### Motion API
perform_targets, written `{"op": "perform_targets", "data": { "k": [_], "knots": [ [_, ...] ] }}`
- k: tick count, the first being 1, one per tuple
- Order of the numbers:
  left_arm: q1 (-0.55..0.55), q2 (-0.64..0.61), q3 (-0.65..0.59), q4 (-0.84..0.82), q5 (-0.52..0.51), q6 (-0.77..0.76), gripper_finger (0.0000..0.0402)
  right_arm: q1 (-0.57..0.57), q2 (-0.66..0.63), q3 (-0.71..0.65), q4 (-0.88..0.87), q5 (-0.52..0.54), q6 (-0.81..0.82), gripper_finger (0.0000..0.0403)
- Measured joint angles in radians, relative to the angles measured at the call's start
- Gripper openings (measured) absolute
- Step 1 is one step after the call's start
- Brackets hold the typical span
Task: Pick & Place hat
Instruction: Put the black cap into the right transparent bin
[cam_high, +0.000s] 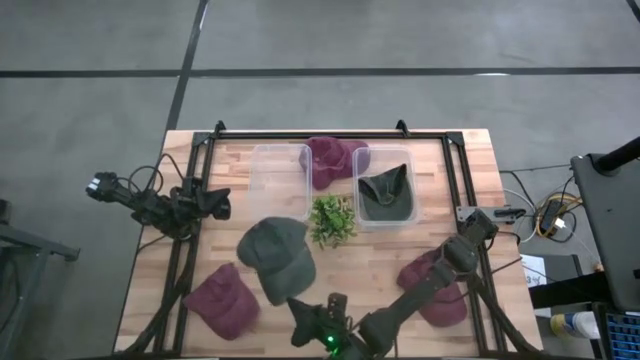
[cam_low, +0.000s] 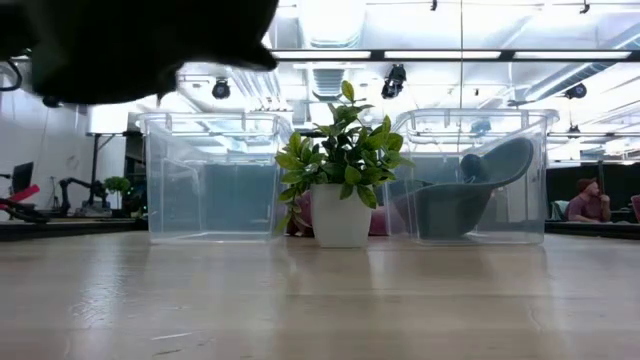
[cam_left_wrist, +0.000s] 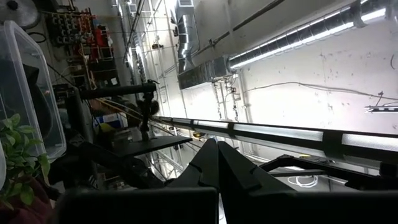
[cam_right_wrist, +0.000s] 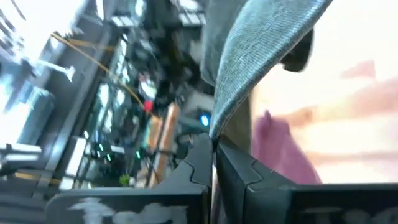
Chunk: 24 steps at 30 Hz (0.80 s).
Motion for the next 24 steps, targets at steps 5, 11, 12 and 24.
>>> {"op": "perform_targets", "data": {
  "k": [5,11,12,24],
  "knots": [
    [0.0,0.0,0.0,0.028,0.069,-0.01,0.0,0.006,-0.014,0.057,0.003,0.13,-0.125,0.0007],
    [0.0,0.0,0.0,0.1,0.175,-0.054,0.0,-0.013,-0.022,0.144,0.005,0.178,-0.321,0.0006],
    [0.0,0.0,0.0,0.116,0.197,-0.058,0.0,-0.017,-0.022,0.163,0.006,0.184,-0.359,0.0006],
    [0.0,0.002,0.018,0.129,0.277,-0.071,0.0,-0.041,-0.061,0.181,-0.028,0.107,-0.425,0.0007]
  ]
}}
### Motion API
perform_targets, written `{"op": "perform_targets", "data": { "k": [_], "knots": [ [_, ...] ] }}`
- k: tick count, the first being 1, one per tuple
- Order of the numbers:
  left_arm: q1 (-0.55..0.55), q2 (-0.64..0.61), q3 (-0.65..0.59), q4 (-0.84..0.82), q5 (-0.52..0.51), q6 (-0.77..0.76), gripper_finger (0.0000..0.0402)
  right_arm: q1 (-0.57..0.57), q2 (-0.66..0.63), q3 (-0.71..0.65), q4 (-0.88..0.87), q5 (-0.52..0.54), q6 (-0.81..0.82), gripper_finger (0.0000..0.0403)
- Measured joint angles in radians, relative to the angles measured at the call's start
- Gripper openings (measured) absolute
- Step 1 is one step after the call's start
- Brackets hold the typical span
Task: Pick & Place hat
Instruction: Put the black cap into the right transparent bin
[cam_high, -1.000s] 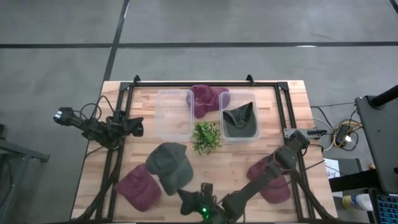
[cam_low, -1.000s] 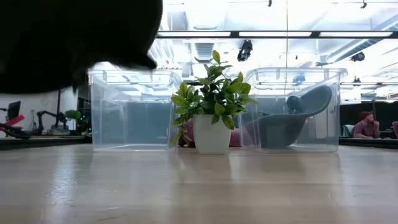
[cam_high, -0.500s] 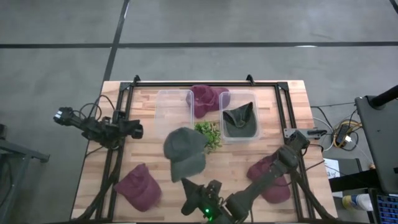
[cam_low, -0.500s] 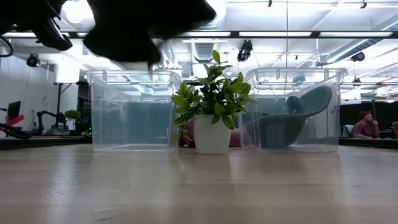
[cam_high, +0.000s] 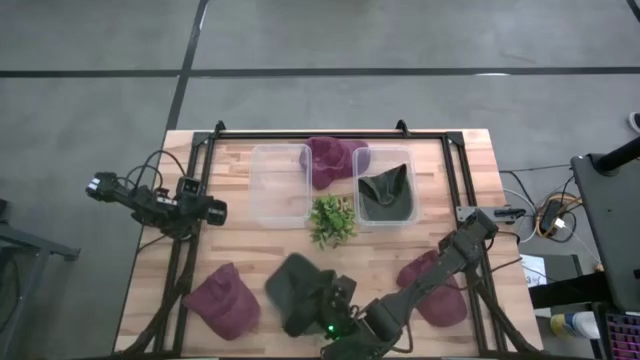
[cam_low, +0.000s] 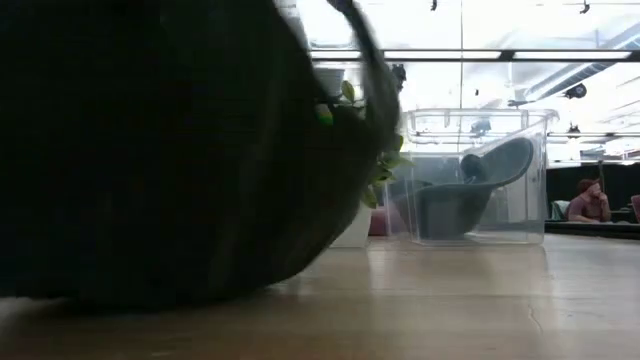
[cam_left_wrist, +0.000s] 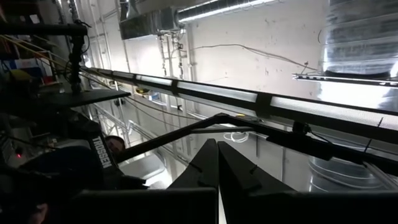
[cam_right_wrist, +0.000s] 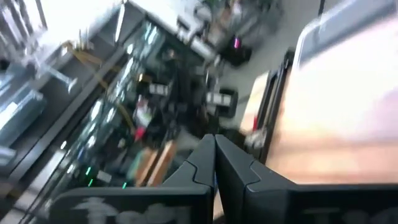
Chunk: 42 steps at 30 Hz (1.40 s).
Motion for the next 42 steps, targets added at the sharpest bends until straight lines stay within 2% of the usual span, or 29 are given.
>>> {"op": "perform_targets", "data": {
  "k": [4,10,14,17,21,27,34,39,42],
  "knots": [
    [0.0,0.0,0.0,0.0,-0.001,0.0,0.0,-0.012,0.0,0.0,-0.049,-0.111,0.067,0.0008],
    [0.0,0.0,0.0,-0.004,0.0,0.001,0.0,-0.017,0.001,0.006,-0.071,-0.152,0.044,0.0013],
    [0.0,0.0,0.0,-0.022,0.0,-0.009,0.0,-0.026,0.001,0.01,-0.066,-0.172,0.019,0.0046],
    [0.0,0.003,0.0,-0.112,-0.002,-0.15,0.0005,-0.035,0.001,0.008,-0.103,-0.198,0.051,0.009],
    [-0.001,0.01,-0.001,-0.274,0.09,-0.236,0.0042,-0.04,0.001,0.007,-0.148,-0.233,0.113,0.0149],
    [-0.002,0.02,-0.001,-0.426,0.212,-0.365,0.0132,-0.034,0.002,0.007,-0.148,-0.25,0.115,0.0207],
    [-0.002,0.029,-0.001,-0.718,0.305,-0.431,0.02,-0.016,0.002,0.007,-0.156,-0.26,0.108,0.0221],
    [-0.002,0.049,-0.001,-0.871,0.346,-0.502,0.0211,-0.016,0.002,0.007,-0.155,-0.26,0.106,0.022],
    [-0.002,0.072,0.001,-0.891,0.373,-0.525,0.0211,-0.016,0.002,0.006,-0.155,-0.26,0.102,0.0219]
  ]
}}
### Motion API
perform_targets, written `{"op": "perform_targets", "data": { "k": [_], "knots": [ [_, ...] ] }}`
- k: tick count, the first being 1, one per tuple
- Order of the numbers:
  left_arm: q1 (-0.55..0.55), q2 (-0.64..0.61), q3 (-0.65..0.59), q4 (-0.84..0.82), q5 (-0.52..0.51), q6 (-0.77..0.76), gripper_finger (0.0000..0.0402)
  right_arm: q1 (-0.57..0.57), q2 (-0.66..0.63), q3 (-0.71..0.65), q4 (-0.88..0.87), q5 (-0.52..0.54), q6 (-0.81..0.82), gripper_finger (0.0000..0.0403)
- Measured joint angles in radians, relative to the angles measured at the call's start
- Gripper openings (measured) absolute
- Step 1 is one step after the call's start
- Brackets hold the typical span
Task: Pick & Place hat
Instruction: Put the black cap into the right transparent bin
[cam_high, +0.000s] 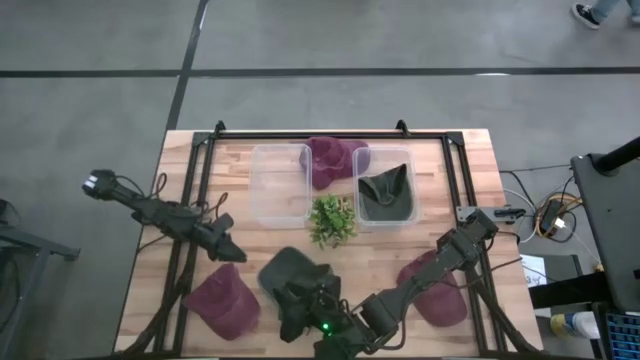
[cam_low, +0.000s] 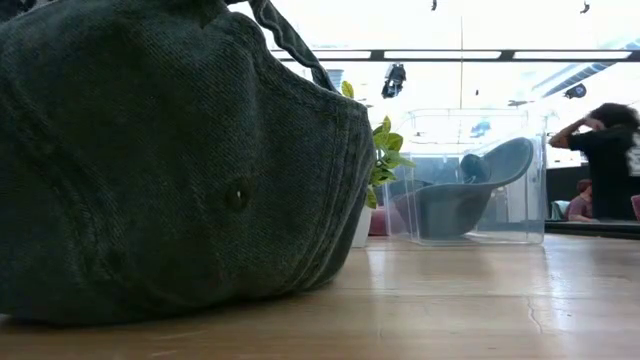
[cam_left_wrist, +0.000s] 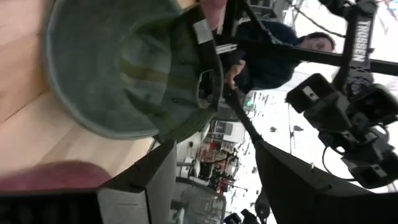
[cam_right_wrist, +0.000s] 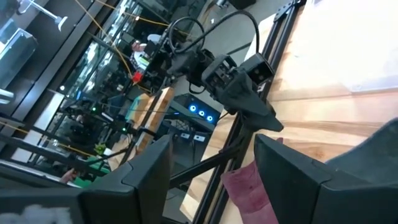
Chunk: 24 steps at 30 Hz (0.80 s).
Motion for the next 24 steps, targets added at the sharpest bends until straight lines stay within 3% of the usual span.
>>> {"op": "perform_targets", "data": {
  "k": [5,11,24],
  "knots": [
    [0.0,0.063,0.001,0.001,0.038,0.0,0.0212,0.0,-0.003,0.0,0.0,0.002,0.015,0.0219],
    [0.0,0.172,0.001,0.016,0.167,-0.074,0.0212,-0.008,-0.033,0.0,0.002,0.029,-0.042,0.0219],
    [0.0,0.415,0.057,0.01,0.167,-0.102,0.0212,-0.014,-0.065,0.0,0.001,0.063,-0.136,0.0219]
  ]
}}
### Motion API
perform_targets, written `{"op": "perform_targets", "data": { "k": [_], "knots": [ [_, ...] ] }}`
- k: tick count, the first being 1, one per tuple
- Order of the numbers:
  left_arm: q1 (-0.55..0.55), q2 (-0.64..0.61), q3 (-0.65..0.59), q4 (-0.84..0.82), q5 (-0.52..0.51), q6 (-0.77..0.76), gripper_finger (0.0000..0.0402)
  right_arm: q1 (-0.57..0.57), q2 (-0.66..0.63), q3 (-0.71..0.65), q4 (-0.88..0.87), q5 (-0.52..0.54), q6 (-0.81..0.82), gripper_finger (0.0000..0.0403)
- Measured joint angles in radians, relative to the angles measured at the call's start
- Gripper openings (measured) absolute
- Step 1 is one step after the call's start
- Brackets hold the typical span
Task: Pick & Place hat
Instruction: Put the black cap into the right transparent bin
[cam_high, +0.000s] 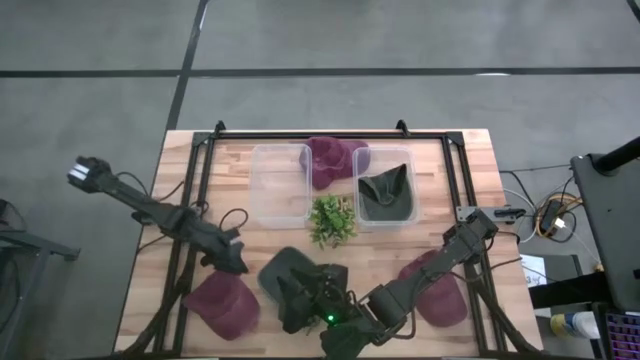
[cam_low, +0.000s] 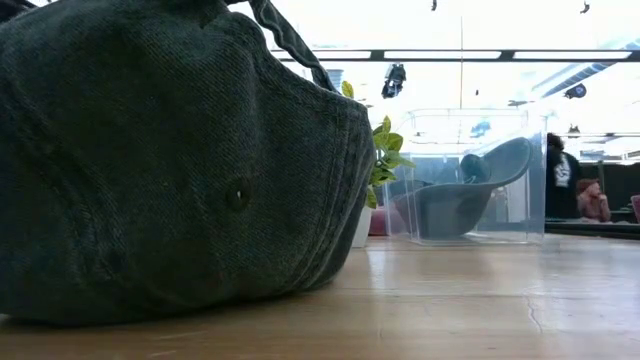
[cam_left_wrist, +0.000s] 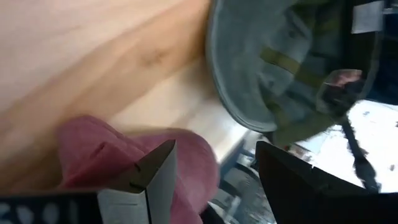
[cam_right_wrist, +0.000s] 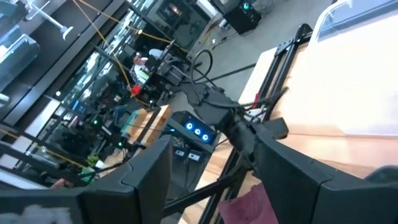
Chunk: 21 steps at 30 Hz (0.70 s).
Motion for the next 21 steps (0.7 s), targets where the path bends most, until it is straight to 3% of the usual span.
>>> {"op": "perform_targets", "data": {
  "k": [5,21],
  "knots": [
    [0.001,0.117,0.075,-0.002,-0.004,0.08,0.0211,0.0,-0.005,0.0,0.001,0.002,-0.007,0.0219],
    [0.002,0.401,0.157,0.129,0.021,-0.072,0.0211,0.001,-0.006,0.0,0.0,0.002,-0.074,0.0219]
  ]
}}
